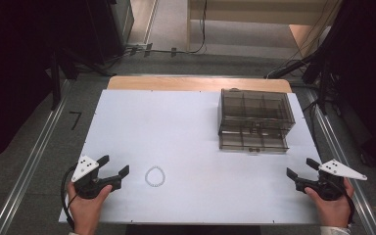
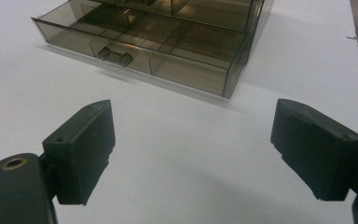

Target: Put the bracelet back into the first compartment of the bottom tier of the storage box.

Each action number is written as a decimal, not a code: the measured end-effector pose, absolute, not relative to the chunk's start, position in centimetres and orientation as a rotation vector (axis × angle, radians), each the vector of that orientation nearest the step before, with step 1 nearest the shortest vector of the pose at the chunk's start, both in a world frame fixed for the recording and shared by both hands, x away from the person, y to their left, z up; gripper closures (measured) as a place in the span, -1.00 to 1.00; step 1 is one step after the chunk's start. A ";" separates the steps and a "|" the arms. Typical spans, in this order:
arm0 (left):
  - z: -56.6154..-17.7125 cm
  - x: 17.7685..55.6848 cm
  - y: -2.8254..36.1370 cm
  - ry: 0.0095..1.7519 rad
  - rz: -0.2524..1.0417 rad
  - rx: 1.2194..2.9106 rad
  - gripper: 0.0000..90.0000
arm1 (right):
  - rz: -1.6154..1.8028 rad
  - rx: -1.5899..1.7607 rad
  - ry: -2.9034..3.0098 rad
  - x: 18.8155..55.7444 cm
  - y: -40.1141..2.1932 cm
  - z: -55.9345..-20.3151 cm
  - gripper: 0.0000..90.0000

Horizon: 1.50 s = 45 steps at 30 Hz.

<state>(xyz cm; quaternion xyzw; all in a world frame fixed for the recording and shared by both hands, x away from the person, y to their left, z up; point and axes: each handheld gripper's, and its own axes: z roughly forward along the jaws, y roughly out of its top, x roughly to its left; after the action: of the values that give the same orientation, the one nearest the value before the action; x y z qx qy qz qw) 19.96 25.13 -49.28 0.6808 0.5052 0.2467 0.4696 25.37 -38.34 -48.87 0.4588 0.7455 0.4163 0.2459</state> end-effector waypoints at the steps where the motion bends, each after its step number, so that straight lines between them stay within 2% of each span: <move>1: -49.3 20.0 25.1 1.235 0.605 1.670 -0.64 | 1.137 1.252 2.034 25.4 -38.3 -48.9 -0.73; 18: -49.3 20.1 24.6 1.219 0.595 1.688 -0.64 | 1.126 1.260 2.036 25.3 -38.4 -48.9 -0.73; 37: -49.2 20.3 22.6 1.166 0.623 1.771 -0.62 | 1.123 1.246 2.042 25.3 -38.2 -48.9 -0.73; 45: -49.4 20.7 21.8 1.155 0.590 1.821 -0.59 | 1.122 1.248 2.046 25.3 -38.2 -48.9 -0.73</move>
<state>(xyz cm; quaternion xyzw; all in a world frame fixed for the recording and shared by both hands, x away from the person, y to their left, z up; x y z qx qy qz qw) 20.70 21.81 -49.40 0.7325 0.4644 0.2374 0.4375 25.26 -38.22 -48.93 0.4570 0.7497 0.4112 0.2450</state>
